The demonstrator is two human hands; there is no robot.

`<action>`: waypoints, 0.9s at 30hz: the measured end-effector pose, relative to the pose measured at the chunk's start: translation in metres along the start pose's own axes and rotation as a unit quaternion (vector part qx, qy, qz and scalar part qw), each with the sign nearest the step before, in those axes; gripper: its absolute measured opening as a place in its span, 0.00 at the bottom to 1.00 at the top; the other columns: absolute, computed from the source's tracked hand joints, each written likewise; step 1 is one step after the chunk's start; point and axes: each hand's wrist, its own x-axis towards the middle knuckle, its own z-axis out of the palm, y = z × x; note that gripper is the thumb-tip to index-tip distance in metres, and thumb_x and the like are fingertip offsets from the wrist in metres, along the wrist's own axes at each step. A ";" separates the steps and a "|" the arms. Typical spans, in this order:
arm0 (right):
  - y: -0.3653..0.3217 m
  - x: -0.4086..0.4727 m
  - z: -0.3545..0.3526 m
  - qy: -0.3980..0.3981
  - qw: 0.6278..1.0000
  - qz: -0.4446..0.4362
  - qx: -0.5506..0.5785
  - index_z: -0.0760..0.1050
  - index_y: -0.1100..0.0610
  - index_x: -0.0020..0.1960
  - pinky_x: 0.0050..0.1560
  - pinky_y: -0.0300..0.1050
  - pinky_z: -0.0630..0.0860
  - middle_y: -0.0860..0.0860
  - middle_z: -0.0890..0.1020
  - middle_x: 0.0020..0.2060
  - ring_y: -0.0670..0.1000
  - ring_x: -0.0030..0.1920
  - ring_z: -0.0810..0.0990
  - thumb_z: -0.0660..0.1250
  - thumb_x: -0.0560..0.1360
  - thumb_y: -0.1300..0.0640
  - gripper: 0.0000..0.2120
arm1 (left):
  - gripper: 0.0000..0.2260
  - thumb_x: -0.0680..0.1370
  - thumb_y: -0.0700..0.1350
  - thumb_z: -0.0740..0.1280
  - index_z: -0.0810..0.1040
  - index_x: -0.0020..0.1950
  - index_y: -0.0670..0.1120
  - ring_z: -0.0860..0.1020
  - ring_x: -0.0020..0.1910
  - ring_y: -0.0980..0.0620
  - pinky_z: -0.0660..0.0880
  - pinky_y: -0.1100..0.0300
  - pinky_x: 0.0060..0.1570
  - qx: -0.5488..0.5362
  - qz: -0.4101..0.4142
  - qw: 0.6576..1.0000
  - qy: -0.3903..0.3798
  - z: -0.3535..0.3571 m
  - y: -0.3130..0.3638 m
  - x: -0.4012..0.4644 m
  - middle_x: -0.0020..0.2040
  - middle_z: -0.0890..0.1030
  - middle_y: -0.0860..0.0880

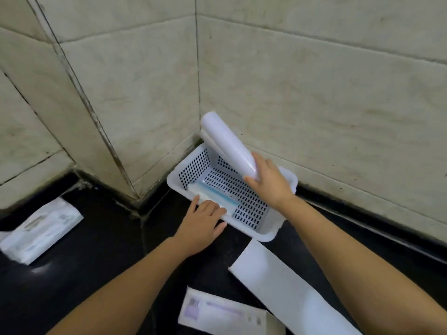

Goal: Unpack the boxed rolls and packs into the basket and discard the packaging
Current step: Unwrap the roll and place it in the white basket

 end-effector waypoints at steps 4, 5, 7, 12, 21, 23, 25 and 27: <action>-0.013 0.034 0.054 -0.071 0.996 -0.017 -0.050 0.54 0.56 0.74 0.54 0.54 0.72 0.63 0.71 0.63 0.62 0.58 0.71 0.62 0.77 0.52 0.30 | 0.12 0.77 0.50 0.57 0.77 0.54 0.49 0.78 0.53 0.50 0.65 0.43 0.66 -0.029 0.024 0.999 0.028 0.006 -0.007 0.002 0.49 0.80 0.51; -0.012 0.036 0.066 -0.071 0.996 -0.011 -0.049 0.54 0.56 0.74 0.54 0.54 0.72 0.64 0.71 0.62 0.62 0.58 0.71 0.62 0.77 0.53 0.30 | 0.13 0.77 0.51 0.56 0.77 0.53 0.49 0.79 0.51 0.50 0.65 0.43 0.66 -0.024 0.031 0.999 0.033 0.007 -0.008 0.003 0.47 0.80 0.52; -0.009 0.037 0.082 -0.061 0.997 0.009 -0.039 0.54 0.56 0.74 0.54 0.54 0.72 0.63 0.72 0.61 0.62 0.57 0.72 0.63 0.76 0.55 0.30 | 0.13 0.77 0.51 0.55 0.78 0.51 0.50 0.79 0.49 0.51 0.66 0.44 0.65 -0.013 0.037 0.999 0.032 0.008 -0.010 0.004 0.45 0.80 0.53; -0.003 0.037 0.086 -0.082 0.995 0.038 -0.031 0.55 0.53 0.73 0.52 0.54 0.74 0.61 0.72 0.61 0.61 0.56 0.74 0.63 0.75 0.55 0.30 | 0.13 0.77 0.51 0.55 0.77 0.51 0.50 0.79 0.49 0.51 0.65 0.45 0.66 -0.023 0.030 0.999 0.029 0.010 -0.010 0.004 0.45 0.80 0.53; 0.037 -0.021 -0.010 -0.031 0.997 0.075 -0.013 0.58 0.54 0.74 0.60 0.53 0.72 0.57 0.66 0.70 0.59 0.65 0.71 0.60 0.78 0.49 0.27 | 0.11 0.80 0.49 0.56 0.74 0.58 0.49 0.73 0.58 0.50 0.59 0.52 0.68 -0.144 -0.031 0.988 -0.045 -0.004 -0.005 0.018 0.54 0.77 0.50; 0.060 -0.059 -0.038 -0.008 0.995 0.103 -0.014 0.62 0.55 0.72 0.57 0.52 0.74 0.57 0.70 0.67 0.59 0.61 0.75 0.60 0.78 0.51 0.23 | 0.11 0.80 0.48 0.57 0.76 0.54 0.47 0.76 0.52 0.48 0.66 0.53 0.58 -0.152 -0.015 0.988 -0.014 -0.010 0.014 0.031 0.50 0.79 0.49; 0.084 -0.104 -0.066 0.009 0.991 0.135 -0.025 0.67 0.56 0.69 0.56 0.52 0.76 0.57 0.74 0.63 0.58 0.58 0.77 0.60 0.78 0.52 0.20 | 0.11 0.79 0.48 0.57 0.77 0.50 0.46 0.77 0.47 0.46 0.69 0.52 0.51 -0.146 0.030 0.989 -0.010 -0.015 0.053 0.050 0.45 0.80 0.48; 0.112 -0.156 -0.094 0.015 0.984 0.172 -0.036 0.70 0.56 0.66 0.57 0.52 0.75 0.56 0.75 0.61 0.57 0.57 0.77 0.59 0.79 0.52 0.18 | 0.09 0.79 0.47 0.57 0.77 0.48 0.47 0.76 0.47 0.46 0.69 0.52 0.49 -0.157 0.075 0.985 -0.013 -0.019 0.110 0.068 0.45 0.80 0.47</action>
